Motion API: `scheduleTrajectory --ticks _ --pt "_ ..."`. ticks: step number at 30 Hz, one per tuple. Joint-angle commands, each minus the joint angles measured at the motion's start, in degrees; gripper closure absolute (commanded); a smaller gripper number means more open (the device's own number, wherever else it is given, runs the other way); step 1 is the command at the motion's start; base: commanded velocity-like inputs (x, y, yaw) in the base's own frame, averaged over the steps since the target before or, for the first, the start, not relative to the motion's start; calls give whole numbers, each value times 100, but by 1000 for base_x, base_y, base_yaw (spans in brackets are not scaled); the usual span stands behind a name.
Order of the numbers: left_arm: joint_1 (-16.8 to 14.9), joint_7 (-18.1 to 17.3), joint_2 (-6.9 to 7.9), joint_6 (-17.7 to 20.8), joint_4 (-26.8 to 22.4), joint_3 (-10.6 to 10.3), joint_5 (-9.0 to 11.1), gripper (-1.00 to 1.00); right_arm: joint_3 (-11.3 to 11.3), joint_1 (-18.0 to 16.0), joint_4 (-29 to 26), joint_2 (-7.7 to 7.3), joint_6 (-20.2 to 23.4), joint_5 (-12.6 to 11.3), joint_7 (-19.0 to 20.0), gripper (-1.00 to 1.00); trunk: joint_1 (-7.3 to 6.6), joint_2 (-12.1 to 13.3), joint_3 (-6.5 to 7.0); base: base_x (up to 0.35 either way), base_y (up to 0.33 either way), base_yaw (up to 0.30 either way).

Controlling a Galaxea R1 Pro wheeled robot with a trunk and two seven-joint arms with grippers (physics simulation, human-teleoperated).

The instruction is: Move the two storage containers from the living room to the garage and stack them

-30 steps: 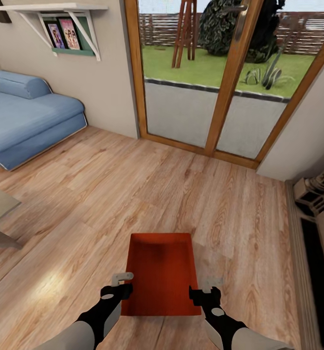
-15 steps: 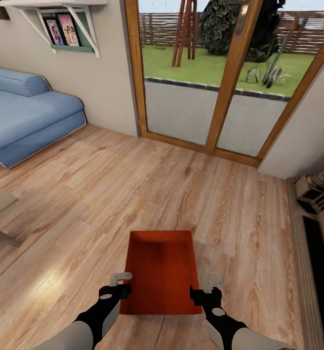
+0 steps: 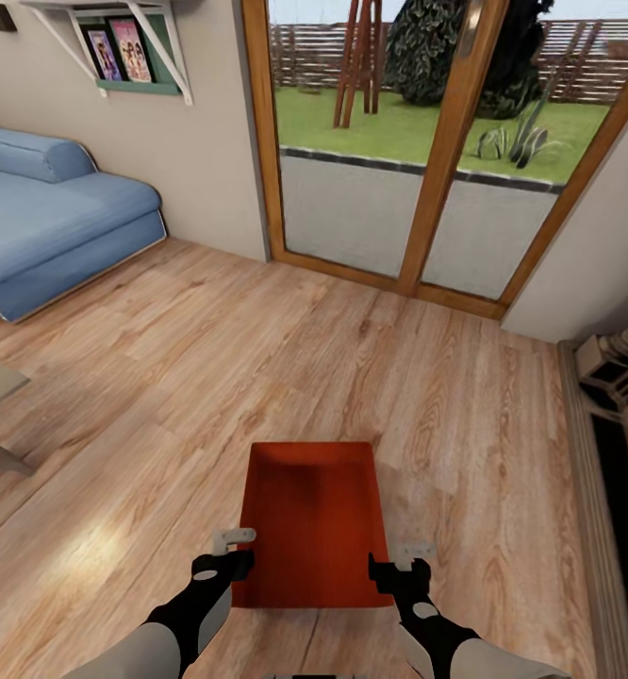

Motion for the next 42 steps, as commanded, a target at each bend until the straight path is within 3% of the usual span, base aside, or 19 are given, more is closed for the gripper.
scheduleTrajectory --ticks 1,10,42 --pt "-2 11 -3 -8 0 16 6 -100 51 -3 6 1 -21 -58 -15 -100 22 -43 -22 0 0 0" --pt "-2 11 -3 -9 -8 23 6 -100 52 -7 9 1 -23 -58 28 -100 219 -404 -184 0 0 0" --pt "-2 11 4 -17 -77 43 24 -100 77 -9 9 -8 -6 -44 38 -100 219 -404 -184 3 0 0"
